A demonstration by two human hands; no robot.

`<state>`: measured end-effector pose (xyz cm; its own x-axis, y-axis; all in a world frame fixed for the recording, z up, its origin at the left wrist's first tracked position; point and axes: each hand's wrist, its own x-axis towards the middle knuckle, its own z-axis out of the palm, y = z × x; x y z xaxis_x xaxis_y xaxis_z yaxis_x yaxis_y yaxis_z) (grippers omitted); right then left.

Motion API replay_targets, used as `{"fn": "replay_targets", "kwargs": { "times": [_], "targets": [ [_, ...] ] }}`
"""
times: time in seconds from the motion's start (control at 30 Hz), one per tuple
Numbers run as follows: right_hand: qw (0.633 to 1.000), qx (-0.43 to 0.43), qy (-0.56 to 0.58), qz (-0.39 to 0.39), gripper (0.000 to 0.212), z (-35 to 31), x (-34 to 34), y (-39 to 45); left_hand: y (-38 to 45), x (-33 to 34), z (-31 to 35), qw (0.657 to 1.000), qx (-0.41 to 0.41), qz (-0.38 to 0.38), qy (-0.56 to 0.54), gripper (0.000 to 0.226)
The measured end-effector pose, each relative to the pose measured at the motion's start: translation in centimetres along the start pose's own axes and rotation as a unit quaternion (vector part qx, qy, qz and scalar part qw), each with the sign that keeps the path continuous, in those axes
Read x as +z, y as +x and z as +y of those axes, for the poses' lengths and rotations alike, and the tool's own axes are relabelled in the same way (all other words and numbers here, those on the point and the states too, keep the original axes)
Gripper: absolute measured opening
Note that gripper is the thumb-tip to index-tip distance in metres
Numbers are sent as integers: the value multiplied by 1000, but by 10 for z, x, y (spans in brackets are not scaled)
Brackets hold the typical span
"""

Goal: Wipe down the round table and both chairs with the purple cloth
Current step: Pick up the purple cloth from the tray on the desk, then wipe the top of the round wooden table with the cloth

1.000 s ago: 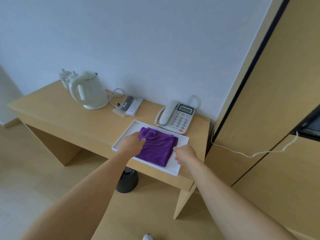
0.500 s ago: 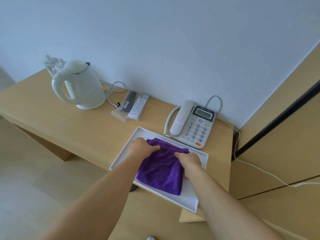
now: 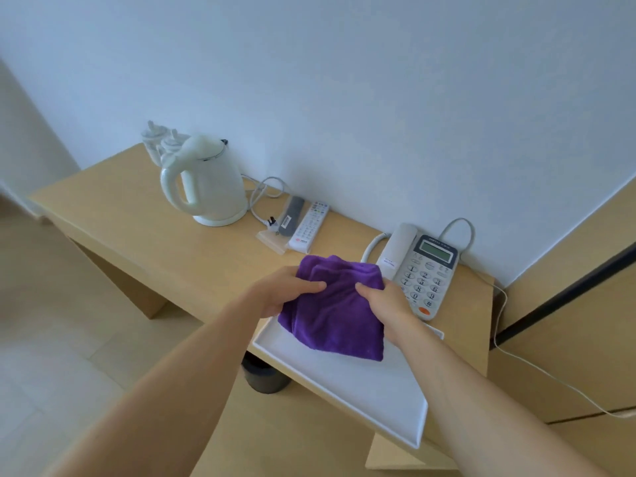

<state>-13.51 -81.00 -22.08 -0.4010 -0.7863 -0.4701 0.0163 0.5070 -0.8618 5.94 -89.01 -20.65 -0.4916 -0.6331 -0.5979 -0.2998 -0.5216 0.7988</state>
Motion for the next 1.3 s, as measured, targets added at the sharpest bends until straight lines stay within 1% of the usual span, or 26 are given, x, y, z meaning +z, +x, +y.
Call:
{"fn": "replay_targets", "kwargs": {
  "times": [0.13, 0.27, 0.37, 0.47, 0.57, 0.63, 0.7, 0.73, 0.83, 0.87, 0.93, 1.0, 1.07, 1.13, 1.23, 1.3],
  "targets": [
    [992, -29, 52, -112, 9, -56, 32, -14, -38, -48, 4, 993, 65, 17, -102, 44],
    [972, -24, 89, -215, 20, -109, 93, -38, -89, -108, -4, 974, 107, 29, -197, 50],
    [953, -24, 83, -289, 24, -140, 154, -65, -133, -154, -14, 968, 90, 33, -231, 57],
    [932, -32, 63, -356, 27, -161, 225, -95, -183, -202, -27, 952, 100, 57, -283, 55],
    [910, -45, 41, -411, 27, -174, 305, -128, -241, -259, -48, 934, 119, 107, -318, 53],
    [899, -56, 21, -433, 26, -178, 364, -151, -285, -301, -66, 926, 119, 157, -321, 53],
    [890, -71, -9, -450, 26, -178, 427, -177, -332, -347, -87, 916, 113, 228, -310, 59],
    [885, -80, -22, -458, 26, -177, 459, -192, -355, -370, -97, 908, 119, 265, -301, 58],
    [869, -102, -45, -482, 25, -175, 554, -238, -425, -432, -126, 869, 164, 363, -293, 44],
    [864, -108, -50, -489, 24, -174, 582, -252, -446, -449, -136, 858, 175, 394, -279, 43],
    [854, -112, -58, -504, 22, -169, 635, -279, -483, -482, -155, 834, 184, 469, -224, 48],
    [844, -106, -67, -521, 21, -164, 686, -301, -514, -514, -172, 804, 177, 548, -149, 52],
    [839, -108, -73, -528, 21, -161, 734, -319, -538, -547, -187, 771, 170, 611, -64, 48],
    [834, -119, -82, -533, 21, -163, 780, -330, -556, -578, -200, 740, 175, 649, -12, 41],
    [820, -143, -110, -544, 21, -169, 850, -341, -577, -628, -218, 708, 194, 679, 10, 33],
    [809, -155, -119, -554, 22, -173, 901, -347, -589, -667, -226, 689, 202, 696, 18, 33]
  ]
}}
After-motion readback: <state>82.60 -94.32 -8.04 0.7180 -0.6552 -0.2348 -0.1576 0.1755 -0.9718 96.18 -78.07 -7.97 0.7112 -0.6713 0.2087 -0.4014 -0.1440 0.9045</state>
